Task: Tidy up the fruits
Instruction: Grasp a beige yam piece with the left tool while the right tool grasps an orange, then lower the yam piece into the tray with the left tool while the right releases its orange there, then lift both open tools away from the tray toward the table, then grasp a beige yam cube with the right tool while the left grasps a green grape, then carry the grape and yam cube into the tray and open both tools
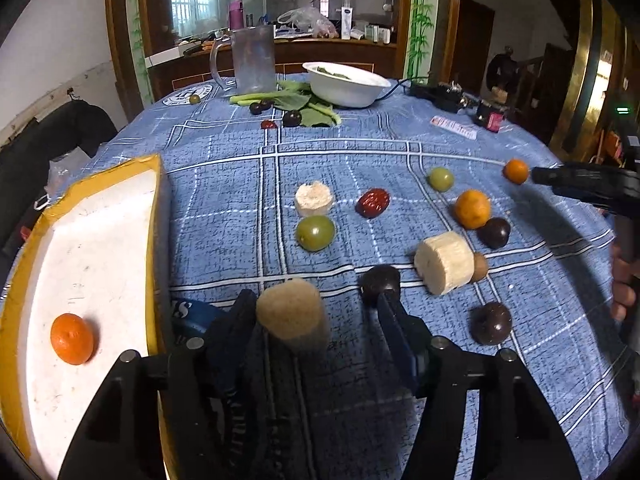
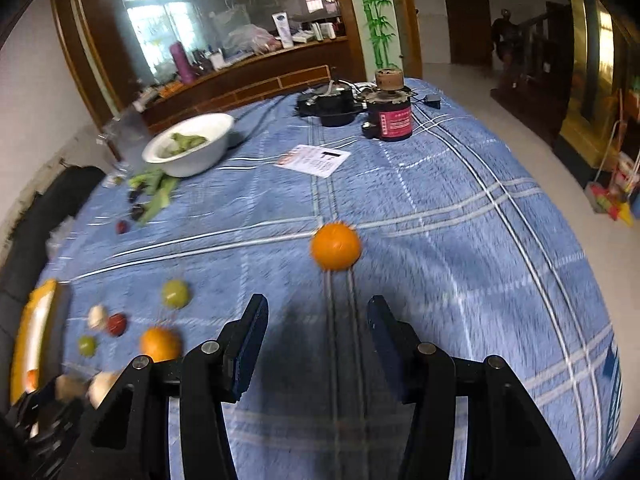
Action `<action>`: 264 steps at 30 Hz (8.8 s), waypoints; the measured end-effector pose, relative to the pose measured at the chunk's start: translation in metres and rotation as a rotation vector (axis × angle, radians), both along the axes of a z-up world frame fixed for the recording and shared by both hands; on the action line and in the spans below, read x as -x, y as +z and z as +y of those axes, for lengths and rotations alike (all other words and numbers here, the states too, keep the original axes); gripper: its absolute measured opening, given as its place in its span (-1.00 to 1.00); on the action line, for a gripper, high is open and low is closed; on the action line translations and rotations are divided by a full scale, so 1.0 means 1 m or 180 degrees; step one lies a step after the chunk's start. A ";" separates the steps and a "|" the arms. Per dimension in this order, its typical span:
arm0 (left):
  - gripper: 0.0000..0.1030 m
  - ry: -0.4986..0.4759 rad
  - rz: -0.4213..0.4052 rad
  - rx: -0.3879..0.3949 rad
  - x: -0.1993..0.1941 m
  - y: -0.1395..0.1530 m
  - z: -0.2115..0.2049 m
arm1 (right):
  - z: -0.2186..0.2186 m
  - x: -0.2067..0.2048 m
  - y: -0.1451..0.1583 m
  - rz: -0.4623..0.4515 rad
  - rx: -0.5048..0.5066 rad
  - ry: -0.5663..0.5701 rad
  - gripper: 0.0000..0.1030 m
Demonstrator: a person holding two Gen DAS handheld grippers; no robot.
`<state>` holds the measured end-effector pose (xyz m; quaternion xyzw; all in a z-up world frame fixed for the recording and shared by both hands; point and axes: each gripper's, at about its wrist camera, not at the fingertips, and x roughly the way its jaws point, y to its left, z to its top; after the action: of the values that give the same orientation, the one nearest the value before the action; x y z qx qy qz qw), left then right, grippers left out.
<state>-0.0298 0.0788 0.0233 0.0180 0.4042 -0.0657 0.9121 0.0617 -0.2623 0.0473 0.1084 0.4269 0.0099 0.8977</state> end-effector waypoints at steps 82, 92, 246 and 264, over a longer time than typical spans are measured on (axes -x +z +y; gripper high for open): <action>-0.36 0.0804 -0.0314 0.0915 0.121 0.059 0.185 | 0.221 0.152 0.055 -0.0367 0.0137 0.1797 -0.27; -0.36 0.1216 -0.0236 0.0445 0.105 0.053 0.238 | 0.263 0.151 0.055 -0.0308 0.0055 0.2013 -0.26; -0.54 0.0827 0.0149 0.0656 -0.002 0.081 0.174 | 0.241 0.091 0.057 -0.0261 0.0072 0.1911 -0.40; -0.53 0.1385 0.0562 0.0522 -0.036 0.022 0.261 | 0.415 0.053 0.032 0.0042 -0.0048 0.2592 -0.39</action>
<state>0.0065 0.3398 0.0450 -0.1494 0.4700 0.0984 0.8644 0.0089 0.1526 0.0794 -0.0629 0.4406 0.3670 0.8169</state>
